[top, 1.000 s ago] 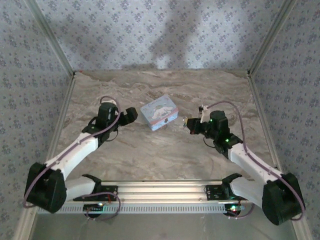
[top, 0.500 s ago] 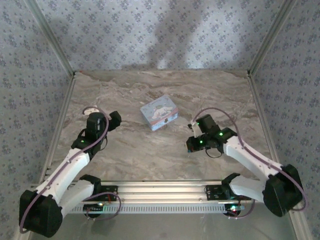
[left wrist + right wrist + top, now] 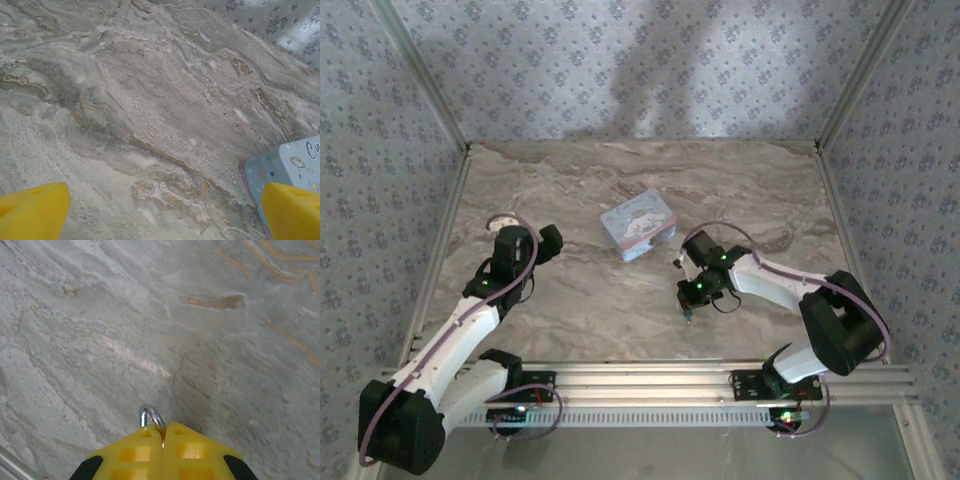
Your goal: Unlock a padlock with a key
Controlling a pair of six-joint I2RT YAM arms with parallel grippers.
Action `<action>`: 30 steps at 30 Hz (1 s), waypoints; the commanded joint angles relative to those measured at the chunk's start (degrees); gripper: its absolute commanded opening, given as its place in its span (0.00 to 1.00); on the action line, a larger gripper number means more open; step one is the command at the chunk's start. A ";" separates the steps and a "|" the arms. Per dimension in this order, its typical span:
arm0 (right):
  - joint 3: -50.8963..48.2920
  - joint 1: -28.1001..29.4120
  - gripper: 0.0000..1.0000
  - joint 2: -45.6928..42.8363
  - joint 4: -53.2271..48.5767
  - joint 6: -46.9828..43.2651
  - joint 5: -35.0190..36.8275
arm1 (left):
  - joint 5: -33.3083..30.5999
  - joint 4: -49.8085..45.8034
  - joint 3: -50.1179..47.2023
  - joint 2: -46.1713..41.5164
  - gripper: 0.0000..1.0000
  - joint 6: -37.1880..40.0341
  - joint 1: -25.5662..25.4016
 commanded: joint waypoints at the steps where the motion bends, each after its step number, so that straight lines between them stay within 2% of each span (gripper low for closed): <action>1: 1.37 0.38 0.09 1.81 1.66 -0.59 -1.96 | 0.46 -0.82 1.16 -0.64 0.98 1.50 0.42; 3: 1.59 0.42 0.12 1.52 1.77 -0.74 -1.54 | 0.63 -0.84 1.48 -0.47 0.98 1.68 0.42; 8: 2.08 -0.17 0.33 -3.14 1.94 -1.55 0.87 | 1.19 -0.81 2.92 0.41 0.98 2.67 0.51; 12: 2.57 -2.77 0.39 -7.97 1.42 -3.13 3.41 | 0.86 -1.10 5.03 1.37 0.98 5.36 1.04; 16: 2.68 -7.46 0.44 -14.42 1.83 -4.84 7.78 | -1.11 -0.91 7.16 1.65 0.98 8.59 2.03; 22: -1.59 -17.97 0.61 -24.84 10.72 -6.82 12.02 | -5.64 5.71 5.87 1.05 0.98 16.63 3.26; 26: -5.57 -24.86 0.77 -28.80 18.47 -7.45 14.41 | -7.42 13.16 2.67 1.12 0.98 20.04 4.90; 30: -9.90 -30.75 0.98 -28.71 25.96 -8.74 16.88 | -8.33 18.25 0.78 3.16 0.98 22.33 7.20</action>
